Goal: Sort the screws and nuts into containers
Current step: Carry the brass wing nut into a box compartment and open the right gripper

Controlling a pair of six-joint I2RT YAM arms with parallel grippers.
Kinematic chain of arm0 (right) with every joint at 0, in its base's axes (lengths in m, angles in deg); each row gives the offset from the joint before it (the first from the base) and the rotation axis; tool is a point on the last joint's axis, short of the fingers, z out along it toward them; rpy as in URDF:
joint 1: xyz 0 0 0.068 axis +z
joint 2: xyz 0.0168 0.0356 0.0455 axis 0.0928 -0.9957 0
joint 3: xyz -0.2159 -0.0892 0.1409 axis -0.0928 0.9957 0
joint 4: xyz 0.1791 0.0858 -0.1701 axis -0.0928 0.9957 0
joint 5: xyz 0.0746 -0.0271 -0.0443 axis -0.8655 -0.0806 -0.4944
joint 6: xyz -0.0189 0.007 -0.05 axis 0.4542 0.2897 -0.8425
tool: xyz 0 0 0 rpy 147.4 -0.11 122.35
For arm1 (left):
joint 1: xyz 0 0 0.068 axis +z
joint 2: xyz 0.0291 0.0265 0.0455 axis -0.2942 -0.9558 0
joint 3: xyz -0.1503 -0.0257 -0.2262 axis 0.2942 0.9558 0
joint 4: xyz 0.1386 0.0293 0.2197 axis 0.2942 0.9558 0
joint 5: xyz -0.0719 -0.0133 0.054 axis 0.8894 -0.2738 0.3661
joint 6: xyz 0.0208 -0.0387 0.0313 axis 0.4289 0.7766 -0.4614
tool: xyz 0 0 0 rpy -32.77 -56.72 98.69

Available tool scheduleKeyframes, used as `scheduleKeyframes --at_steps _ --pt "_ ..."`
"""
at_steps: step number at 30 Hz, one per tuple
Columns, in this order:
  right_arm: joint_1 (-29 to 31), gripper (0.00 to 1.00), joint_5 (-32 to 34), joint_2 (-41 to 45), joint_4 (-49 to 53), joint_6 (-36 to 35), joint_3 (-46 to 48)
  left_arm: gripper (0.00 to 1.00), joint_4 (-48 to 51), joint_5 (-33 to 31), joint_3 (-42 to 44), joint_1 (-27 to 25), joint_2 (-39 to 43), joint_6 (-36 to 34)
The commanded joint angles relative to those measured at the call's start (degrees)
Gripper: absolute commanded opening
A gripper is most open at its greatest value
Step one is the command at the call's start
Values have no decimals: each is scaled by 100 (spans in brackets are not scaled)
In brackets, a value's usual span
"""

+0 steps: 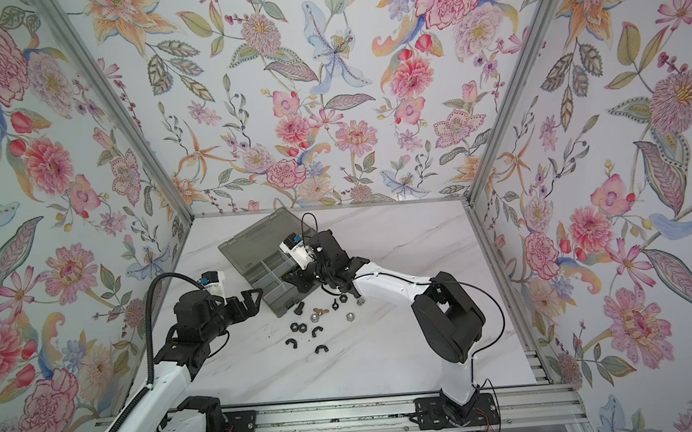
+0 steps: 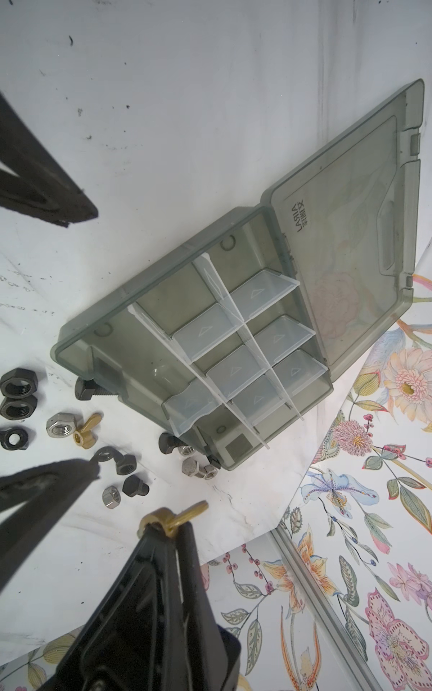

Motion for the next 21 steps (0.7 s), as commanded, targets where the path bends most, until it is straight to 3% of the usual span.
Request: scheduleKeyframes --at_steps 1,12,21 --pt "118 2 160 -406 -243 -59 -337 99 243 52 -19 -36 30 -163" --pt "290 4 550 -1442 -1541 296 -906 99 351 -32 -47 -38 79 -221" --pt "332 5 625 -2069 -1802 399 -1236 99 368 -81 -29 -35 52 -215"
